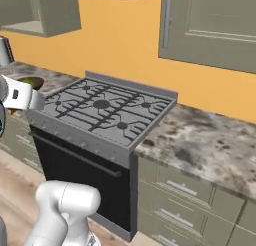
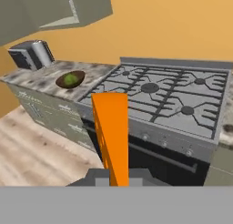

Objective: Pick the cheese from the fridge and the cheese grater from the cabinet and place them next to the salad bowl.

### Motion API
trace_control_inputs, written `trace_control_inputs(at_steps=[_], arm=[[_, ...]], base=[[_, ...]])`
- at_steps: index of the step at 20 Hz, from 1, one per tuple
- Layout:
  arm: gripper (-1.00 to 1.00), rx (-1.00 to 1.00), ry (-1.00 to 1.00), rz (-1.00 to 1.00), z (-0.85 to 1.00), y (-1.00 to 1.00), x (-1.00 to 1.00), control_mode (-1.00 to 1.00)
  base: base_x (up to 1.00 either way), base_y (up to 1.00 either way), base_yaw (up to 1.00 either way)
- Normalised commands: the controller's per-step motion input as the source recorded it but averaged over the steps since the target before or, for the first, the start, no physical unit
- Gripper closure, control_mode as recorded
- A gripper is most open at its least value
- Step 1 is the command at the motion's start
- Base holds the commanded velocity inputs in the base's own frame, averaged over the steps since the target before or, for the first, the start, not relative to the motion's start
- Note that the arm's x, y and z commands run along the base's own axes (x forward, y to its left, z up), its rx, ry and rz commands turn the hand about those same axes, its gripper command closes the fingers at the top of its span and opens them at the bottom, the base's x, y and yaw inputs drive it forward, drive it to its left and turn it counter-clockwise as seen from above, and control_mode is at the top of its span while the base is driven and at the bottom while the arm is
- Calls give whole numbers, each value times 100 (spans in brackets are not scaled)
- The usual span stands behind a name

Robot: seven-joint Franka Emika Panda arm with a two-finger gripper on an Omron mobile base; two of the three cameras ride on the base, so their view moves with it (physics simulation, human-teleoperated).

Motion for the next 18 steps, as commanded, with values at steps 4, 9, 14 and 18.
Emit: trace_control_inputs(at_steps=[4,9,14,18], arm=[[100,0,0,0,0,0,0,100],[100,0,0,0,0,0,0,100],[100,0,0,0,0,0,0,100],[100,0,0,0,0,0,0,100]], base=[[57,100,-31],[62,100,-38],[53,100,-43],[45,100,-45]])
